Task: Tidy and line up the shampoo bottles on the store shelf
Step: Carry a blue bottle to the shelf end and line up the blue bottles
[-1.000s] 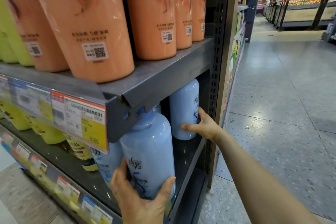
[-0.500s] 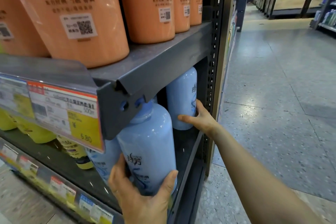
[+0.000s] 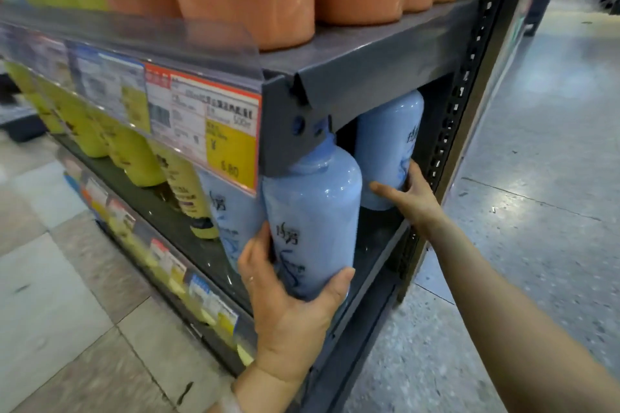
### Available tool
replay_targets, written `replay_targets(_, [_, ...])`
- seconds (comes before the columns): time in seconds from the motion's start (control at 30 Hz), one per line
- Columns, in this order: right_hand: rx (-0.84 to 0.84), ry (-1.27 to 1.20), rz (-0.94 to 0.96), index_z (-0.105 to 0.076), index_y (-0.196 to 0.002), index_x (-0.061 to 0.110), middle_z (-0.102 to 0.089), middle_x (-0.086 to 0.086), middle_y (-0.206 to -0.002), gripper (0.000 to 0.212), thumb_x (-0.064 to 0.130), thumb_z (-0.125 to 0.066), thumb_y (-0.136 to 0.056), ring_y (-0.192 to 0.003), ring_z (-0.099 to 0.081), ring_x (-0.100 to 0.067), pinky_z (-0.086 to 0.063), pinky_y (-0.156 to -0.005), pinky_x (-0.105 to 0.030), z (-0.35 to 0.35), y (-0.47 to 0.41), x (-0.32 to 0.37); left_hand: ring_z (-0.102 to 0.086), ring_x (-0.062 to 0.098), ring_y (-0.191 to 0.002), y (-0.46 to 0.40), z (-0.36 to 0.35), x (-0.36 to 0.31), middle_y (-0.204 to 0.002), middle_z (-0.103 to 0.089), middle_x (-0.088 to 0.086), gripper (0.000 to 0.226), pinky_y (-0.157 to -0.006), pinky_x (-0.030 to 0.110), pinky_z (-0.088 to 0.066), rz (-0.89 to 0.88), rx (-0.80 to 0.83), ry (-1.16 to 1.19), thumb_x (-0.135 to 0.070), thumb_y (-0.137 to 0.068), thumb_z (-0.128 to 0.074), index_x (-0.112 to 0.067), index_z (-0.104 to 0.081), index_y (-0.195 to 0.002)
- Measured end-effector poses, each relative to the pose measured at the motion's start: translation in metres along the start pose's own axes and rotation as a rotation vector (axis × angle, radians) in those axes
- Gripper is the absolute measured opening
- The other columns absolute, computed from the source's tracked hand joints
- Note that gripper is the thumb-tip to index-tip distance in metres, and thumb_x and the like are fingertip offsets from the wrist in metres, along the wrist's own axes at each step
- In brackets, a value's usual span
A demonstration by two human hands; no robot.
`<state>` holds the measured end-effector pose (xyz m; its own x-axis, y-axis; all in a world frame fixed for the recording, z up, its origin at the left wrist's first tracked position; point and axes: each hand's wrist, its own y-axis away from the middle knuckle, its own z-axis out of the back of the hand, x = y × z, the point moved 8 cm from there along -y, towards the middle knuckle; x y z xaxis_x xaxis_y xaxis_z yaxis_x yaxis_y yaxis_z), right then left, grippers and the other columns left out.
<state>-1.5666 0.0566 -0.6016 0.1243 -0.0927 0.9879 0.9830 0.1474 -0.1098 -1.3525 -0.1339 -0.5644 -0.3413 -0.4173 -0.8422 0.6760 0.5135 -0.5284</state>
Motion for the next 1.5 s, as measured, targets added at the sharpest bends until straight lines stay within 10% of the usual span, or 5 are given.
replay_targets(0.27, [-0.294,0.017,0.317,-0.044,-0.125,0.016,-0.051,-0.014,-0.122,0.067,0.036,-0.077,-0.071,-0.113,-0.054,-0.025,-0.045,-0.097,-0.030,0.013,0.051,0.032,-0.042,0.000,-0.115,0.001,0.005,-0.014,-0.117,-0.029,-0.039,0.080,-0.098,0.016,-0.036,-0.089,-0.070,-0.166,-0.057,-0.056,-0.072,-0.042,-0.030,-0.122])
replay_targets(0.4, [-0.039,0.072,0.487,-0.047,-0.121,0.013,-0.050,-0.003,-0.115,0.051,0.036,-0.067,-0.080,-0.108,-0.053,-0.014,-0.042,-0.095,-0.015,-0.036,0.082,0.055,-0.045,0.005,-0.111,0.002,0.005,-0.019,-0.118,-0.033,-0.027,0.075,-0.097,0.027,-0.040,-0.112,-0.124,-0.257,-0.056,-0.056,-0.070,-0.054,-0.027,-0.117])
replay_targets(0.83, [0.188,-0.002,0.061,-0.032,-0.125,-0.002,-0.055,-0.014,-0.115,0.084,0.036,-0.066,-0.057,-0.097,-0.052,-0.021,-0.031,-0.065,-0.018,-0.118,-0.014,0.051,-0.051,0.029,-0.108,0.002,0.005,-0.006,-0.117,-0.044,0.013,0.081,-0.088,0.054,-0.046,-0.029,-0.212,-0.307,-0.049,-0.051,-0.072,-0.047,-0.028,-0.120])
replay_targets(1.13, [0.095,0.081,0.138,-0.036,-0.126,-0.002,-0.055,-0.018,-0.123,0.080,0.018,-0.082,-0.063,-0.111,-0.056,-0.028,-0.037,-0.082,-0.024,-0.105,-0.001,0.051,-0.050,0.025,-0.107,0.003,0.004,-0.006,-0.117,-0.045,0.012,0.081,-0.090,0.046,-0.046,-0.035,-0.201,-0.317,-0.047,-0.053,-0.070,-0.019,-0.033,-0.120])
replay_targets(1.5, [0.360,-0.048,0.160,-0.040,-0.119,0.017,-0.059,0.015,-0.099,0.076,0.007,-0.085,-0.059,-0.083,-0.059,0.013,-0.050,-0.074,-0.011,-0.069,0.044,0.055,-0.051,0.031,-0.105,0.003,0.006,-0.011,-0.116,-0.047,0.016,0.080,-0.089,0.051,-0.046,-0.057,-0.176,-0.329,-0.047,-0.052,-0.071,-0.025,-0.034,-0.119])
